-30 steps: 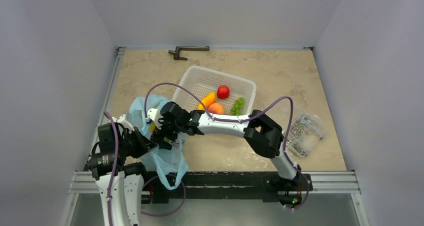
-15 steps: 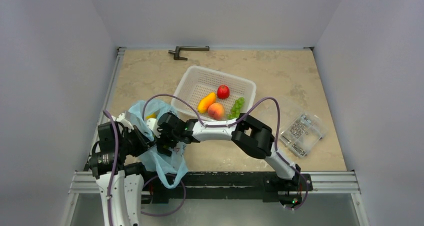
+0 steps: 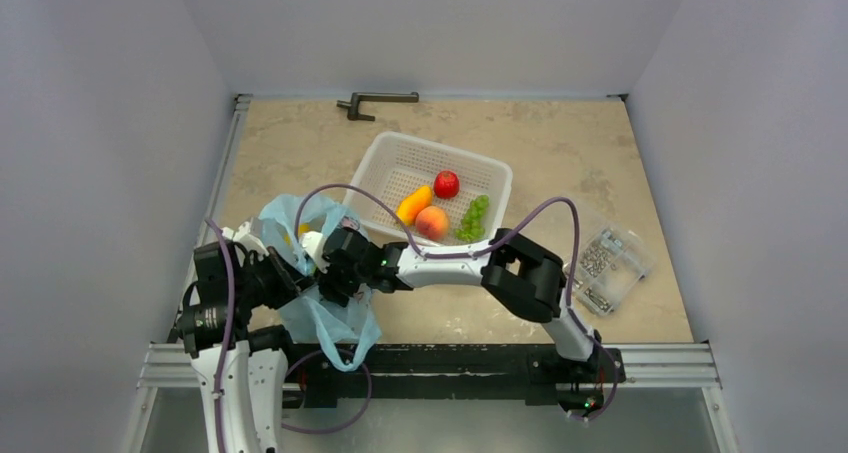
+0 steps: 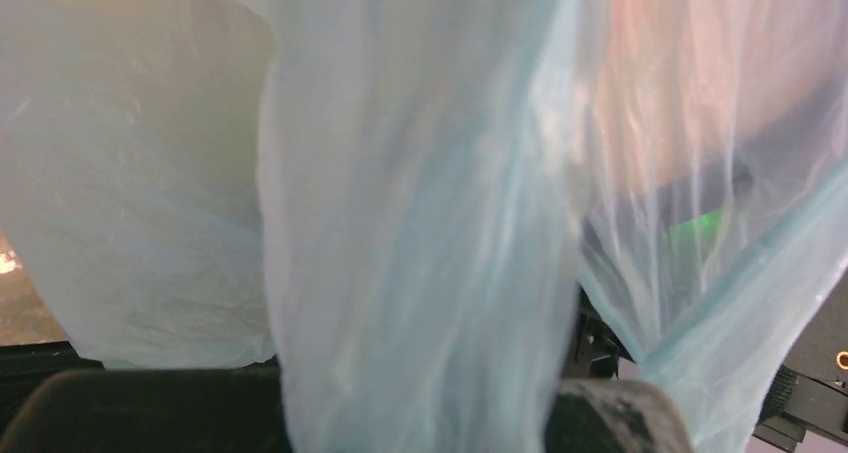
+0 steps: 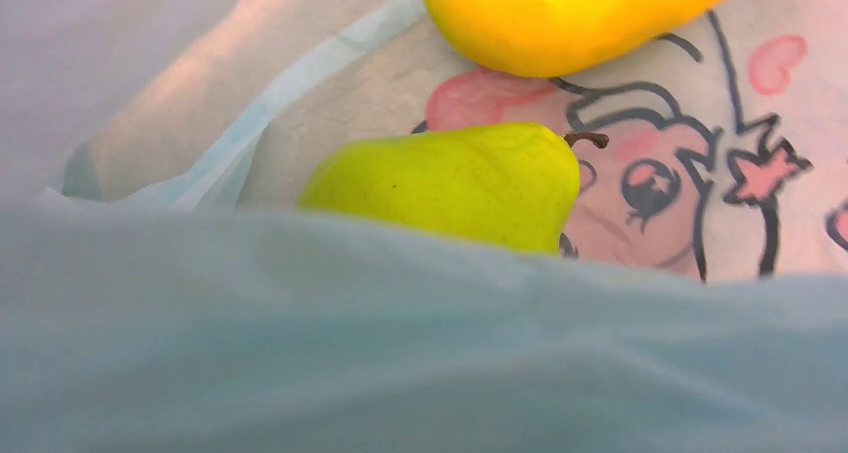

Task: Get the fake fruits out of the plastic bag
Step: Take out the fake fruit from the plastic bag, then place the fake fruit in the bin, then take out the fake fruit from the plastic bag.

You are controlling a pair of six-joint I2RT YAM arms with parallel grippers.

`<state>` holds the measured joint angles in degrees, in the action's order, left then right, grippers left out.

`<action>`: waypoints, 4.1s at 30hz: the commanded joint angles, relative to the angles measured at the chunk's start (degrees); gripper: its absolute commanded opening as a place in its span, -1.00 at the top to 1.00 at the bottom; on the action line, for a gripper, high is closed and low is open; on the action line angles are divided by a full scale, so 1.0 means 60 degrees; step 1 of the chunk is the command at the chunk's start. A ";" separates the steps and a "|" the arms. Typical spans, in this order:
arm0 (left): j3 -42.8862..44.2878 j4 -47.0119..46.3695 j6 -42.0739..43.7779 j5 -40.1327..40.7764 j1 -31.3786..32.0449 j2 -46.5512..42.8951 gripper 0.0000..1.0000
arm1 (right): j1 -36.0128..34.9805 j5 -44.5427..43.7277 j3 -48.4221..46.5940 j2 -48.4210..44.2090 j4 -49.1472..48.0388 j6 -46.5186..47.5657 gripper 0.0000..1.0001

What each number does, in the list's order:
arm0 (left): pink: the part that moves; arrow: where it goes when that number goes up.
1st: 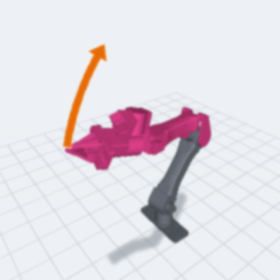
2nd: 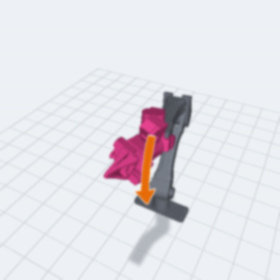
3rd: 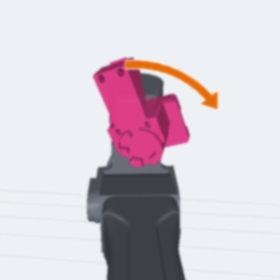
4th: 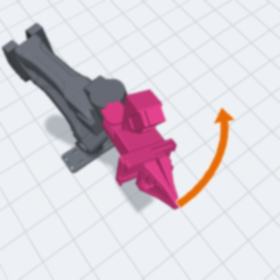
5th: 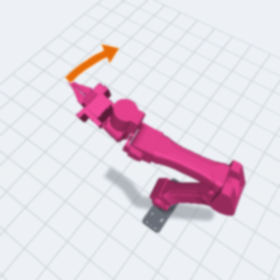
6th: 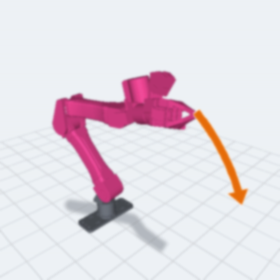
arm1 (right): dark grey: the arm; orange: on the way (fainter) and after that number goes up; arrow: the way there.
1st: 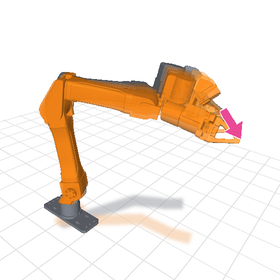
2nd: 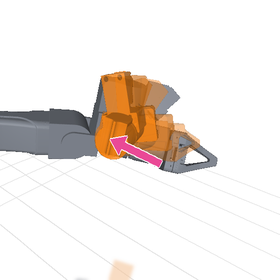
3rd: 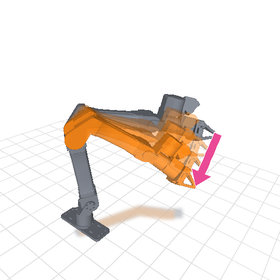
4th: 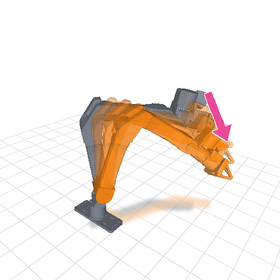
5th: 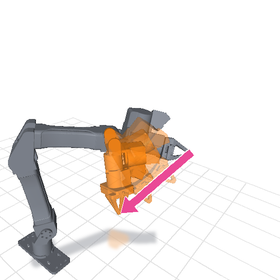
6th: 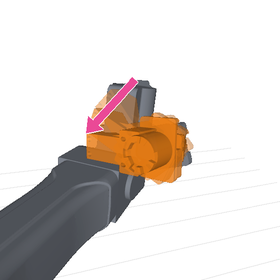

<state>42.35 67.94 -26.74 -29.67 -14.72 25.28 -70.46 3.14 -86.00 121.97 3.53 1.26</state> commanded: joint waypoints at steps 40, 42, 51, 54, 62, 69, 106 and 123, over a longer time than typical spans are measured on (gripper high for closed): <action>0.0577 0.0379 0.0223 0.1397 -0.0072 0.0318 1.00 | 0.1138 -0.4003 0.4888 -0.7927 -0.2868 -0.0700 0.85; 0.0542 0.0316 0.0224 0.1339 -0.0080 0.0426 1.00 | 0.1570 -0.4365 0.4708 -0.7653 -0.2682 -0.1016 0.85; 0.0420 0.0157 0.0272 0.1103 -0.0080 0.0532 1.00 | 0.2908 -0.4908 0.1830 -0.4263 -0.0680 -0.1854 0.73; 0.0399 0.0133 0.0268 0.1109 -0.0080 0.0419 1.00 | 0.3115 -0.4990 0.1133 -0.3205 -0.0655 -0.1703 0.69; 0.0376 0.0128 0.0225 0.1153 -0.0081 0.0357 1.00 | 0.3672 -0.4680 -0.0557 -0.1001 0.0386 -0.1756 0.41; 0.0354 0.0109 0.0209 0.1149 -0.0092 0.0417 1.00 | 0.3818 -0.4214 -0.0526 -0.0623 0.0350 -0.1773 0.09; 0.0339 0.0102 0.0209 0.1118 -0.0095 0.0335 1.00 | 0.1305 0.2341 0.4505 -0.6971 -0.2582 -0.0938 -0.55; 0.0371 0.0161 0.0202 0.1133 -0.0124 0.0417 1.00 | 0.0377 0.0577 0.2757 -0.2689 -0.6380 -0.3022 0.16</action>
<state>44.45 69.97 -25.93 -22.31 -14.98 28.25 -67.59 14.74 -64.29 102.61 -28.91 -12.88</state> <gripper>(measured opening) 0.003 0.422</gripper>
